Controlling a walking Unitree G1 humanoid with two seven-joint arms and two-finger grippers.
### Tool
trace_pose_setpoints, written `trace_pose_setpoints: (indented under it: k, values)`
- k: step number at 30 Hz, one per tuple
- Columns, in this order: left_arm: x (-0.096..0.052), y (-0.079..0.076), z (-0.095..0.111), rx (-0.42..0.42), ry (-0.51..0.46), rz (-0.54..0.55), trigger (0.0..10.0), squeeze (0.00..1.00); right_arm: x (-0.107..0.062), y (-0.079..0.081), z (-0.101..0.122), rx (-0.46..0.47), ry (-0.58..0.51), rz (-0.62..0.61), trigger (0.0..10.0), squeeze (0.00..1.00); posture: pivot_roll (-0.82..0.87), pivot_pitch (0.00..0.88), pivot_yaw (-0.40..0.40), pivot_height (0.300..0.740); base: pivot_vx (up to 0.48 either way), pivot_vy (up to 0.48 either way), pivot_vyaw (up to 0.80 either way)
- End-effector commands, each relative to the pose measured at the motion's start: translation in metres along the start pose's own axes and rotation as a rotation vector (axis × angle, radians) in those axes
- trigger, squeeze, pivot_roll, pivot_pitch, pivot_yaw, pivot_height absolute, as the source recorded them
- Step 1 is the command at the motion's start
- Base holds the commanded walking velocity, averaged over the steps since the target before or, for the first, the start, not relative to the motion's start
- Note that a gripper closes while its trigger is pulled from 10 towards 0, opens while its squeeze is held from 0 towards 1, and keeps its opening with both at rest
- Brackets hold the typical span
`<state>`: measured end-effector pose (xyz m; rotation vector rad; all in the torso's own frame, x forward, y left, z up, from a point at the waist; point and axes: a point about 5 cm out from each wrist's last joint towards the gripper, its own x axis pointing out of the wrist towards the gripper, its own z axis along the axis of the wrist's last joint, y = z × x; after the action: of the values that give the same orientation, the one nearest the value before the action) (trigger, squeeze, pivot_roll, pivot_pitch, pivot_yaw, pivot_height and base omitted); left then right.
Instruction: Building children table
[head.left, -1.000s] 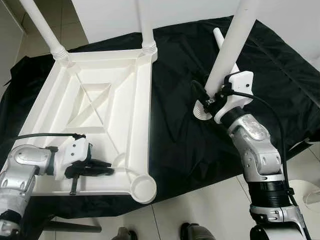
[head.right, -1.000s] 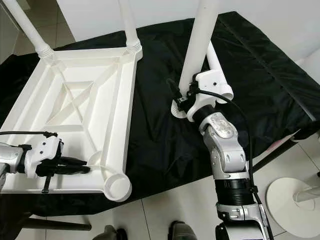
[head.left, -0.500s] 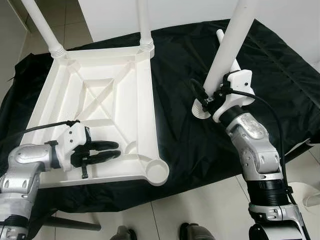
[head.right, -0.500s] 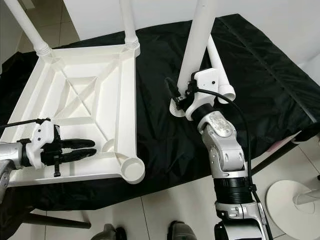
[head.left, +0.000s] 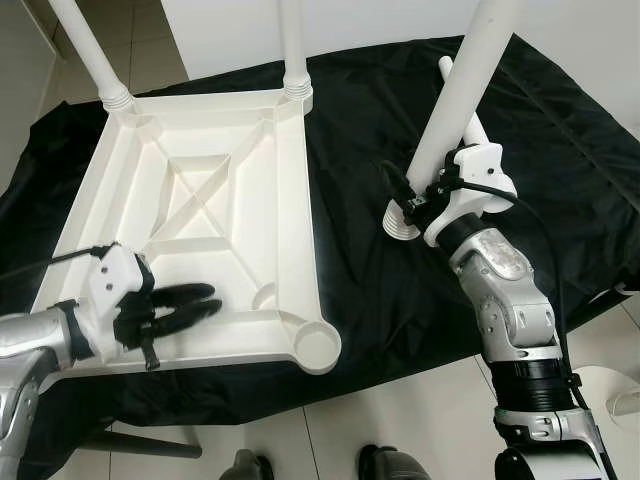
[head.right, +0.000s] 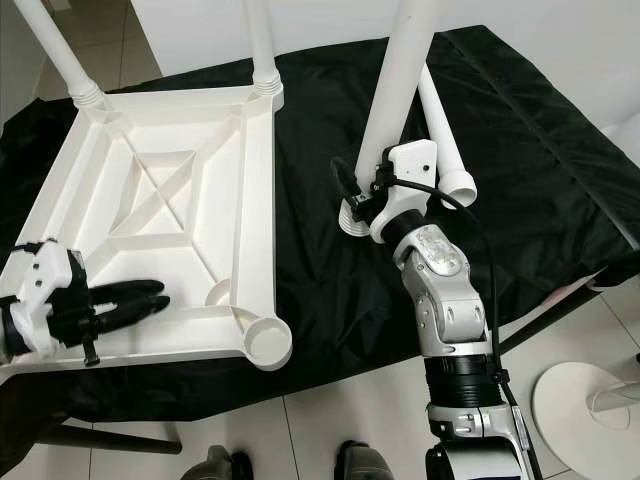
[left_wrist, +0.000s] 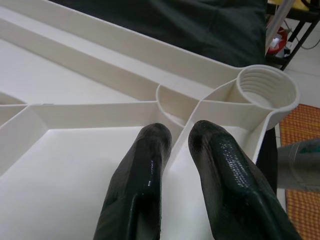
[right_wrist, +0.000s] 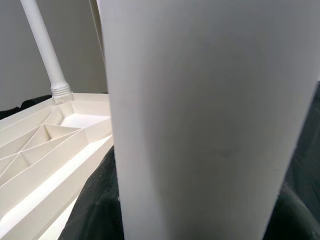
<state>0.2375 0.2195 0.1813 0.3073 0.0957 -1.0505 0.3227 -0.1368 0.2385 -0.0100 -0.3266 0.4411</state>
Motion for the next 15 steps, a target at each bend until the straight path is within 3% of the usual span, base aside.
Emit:
trace_pose_setpoints:
  k: [1, 9, 12, 15]
  values:
    - [-0.003, -0.003, 0.0, 0.011, 0.026, -0.005, 10.0, 0.0, 0.002, 0.003, 0.003, 0.0, -0.027, 0.006, 10.0, 0.0, 0.0, 0.146, 0.066, 0.74, 0.0, 0.0, 0.0]
    - [-0.004, -0.02, -0.013, 0.042, 0.138, -0.007, 10.0, 0.0, 0.005, 0.002, 0.004, 0.009, -0.034, 0.002, 10.0, 0.0, 0.01, 0.129, 0.055, 0.74, 0.0, 0.0, 0.0]
    - [-0.003, -0.029, -0.022, 0.024, 0.203, -0.009, 10.0, 0.0, 0.005, 0.001, 0.003, 0.008, -0.034, 0.004, 10.0, 0.0, 0.01, 0.119, 0.05, 0.74, 0.0, 0.0, 0.0]
    - [0.002, -0.043, -0.023, 0.0, 0.199, -0.048, 10.0, 0.0, 0.006, 0.001, 0.003, 0.007, -0.034, 0.009, 10.0, 0.0, 0.01, 0.116, 0.048, 0.74, 0.0, 0.0, 0.0]
